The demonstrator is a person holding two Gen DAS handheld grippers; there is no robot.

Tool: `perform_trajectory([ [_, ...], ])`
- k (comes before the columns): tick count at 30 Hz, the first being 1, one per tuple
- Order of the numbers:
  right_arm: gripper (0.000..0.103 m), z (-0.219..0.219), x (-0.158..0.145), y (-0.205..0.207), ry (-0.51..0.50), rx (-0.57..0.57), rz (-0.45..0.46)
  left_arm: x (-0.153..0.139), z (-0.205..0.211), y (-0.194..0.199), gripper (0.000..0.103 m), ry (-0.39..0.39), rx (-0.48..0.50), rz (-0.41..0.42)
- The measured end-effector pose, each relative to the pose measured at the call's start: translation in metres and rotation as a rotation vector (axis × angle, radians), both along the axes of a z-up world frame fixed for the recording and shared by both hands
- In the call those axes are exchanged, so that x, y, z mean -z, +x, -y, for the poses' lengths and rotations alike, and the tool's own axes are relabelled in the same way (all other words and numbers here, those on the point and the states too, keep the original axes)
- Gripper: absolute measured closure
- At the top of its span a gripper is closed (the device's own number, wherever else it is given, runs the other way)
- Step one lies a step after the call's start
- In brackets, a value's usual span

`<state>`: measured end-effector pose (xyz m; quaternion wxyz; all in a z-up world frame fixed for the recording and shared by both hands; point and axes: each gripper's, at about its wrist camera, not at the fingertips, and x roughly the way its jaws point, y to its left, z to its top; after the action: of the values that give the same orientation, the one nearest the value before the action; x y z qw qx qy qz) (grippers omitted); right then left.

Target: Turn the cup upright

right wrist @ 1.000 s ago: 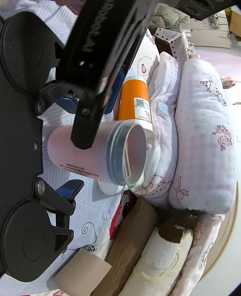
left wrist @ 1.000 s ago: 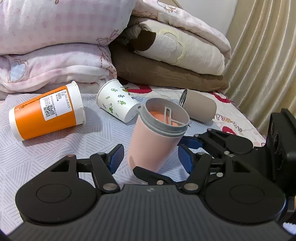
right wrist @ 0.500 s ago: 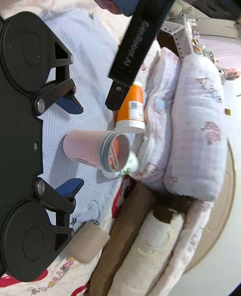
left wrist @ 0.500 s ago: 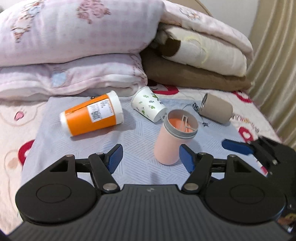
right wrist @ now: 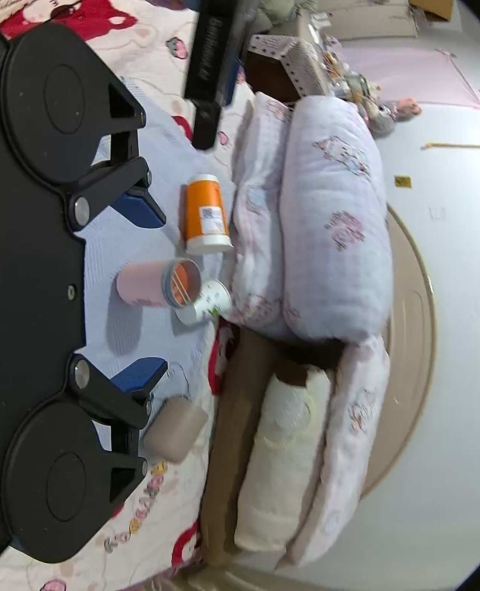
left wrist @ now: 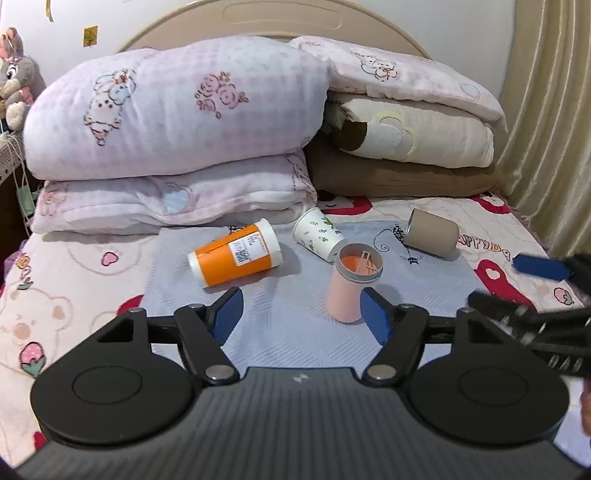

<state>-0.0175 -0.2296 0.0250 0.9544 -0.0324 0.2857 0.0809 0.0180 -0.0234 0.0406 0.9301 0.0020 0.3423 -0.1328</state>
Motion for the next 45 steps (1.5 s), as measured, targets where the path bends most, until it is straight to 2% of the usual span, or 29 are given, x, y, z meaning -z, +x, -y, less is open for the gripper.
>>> perform_trajectory([
  [4,0.022,0.002,-0.014,-0.019,-0.004,0.032,0.043,-0.008,-0.005,-0.015,0.028,-0.01,-0.016,0.011],
  [9,0.021,-0.001,-0.015,-0.042,-0.023,0.039,0.094,-0.005,-0.008,-0.032,0.021,-0.005,-0.026,0.041],
  [11,0.018,-0.002,-0.014,-0.049,-0.025,0.043,0.116,-0.003,-0.008,-0.037,0.016,-0.003,-0.027,0.054],
  [13,0.008,-0.003,-0.013,-0.054,-0.028,0.062,0.143,0.0,-0.009,-0.04,0.014,-0.008,-0.024,0.06],
  [16,0.002,-0.003,-0.012,-0.058,-0.035,0.099,0.173,0.004,-0.011,-0.044,0.009,-0.011,-0.022,0.059],
  [20,0.002,-0.003,-0.008,-0.06,-0.045,0.131,0.172,0.01,-0.017,-0.046,0.002,-0.021,-0.031,0.053],
  [29,0.002,-0.006,0.006,-0.059,-0.038,0.156,0.117,0.023,-0.022,-0.044,0.0,-0.01,-0.038,0.019],
  [45,0.002,0.001,0.013,-0.059,-0.014,0.191,0.1,0.031,-0.018,-0.039,0.0,0.008,-0.046,0.007],
])
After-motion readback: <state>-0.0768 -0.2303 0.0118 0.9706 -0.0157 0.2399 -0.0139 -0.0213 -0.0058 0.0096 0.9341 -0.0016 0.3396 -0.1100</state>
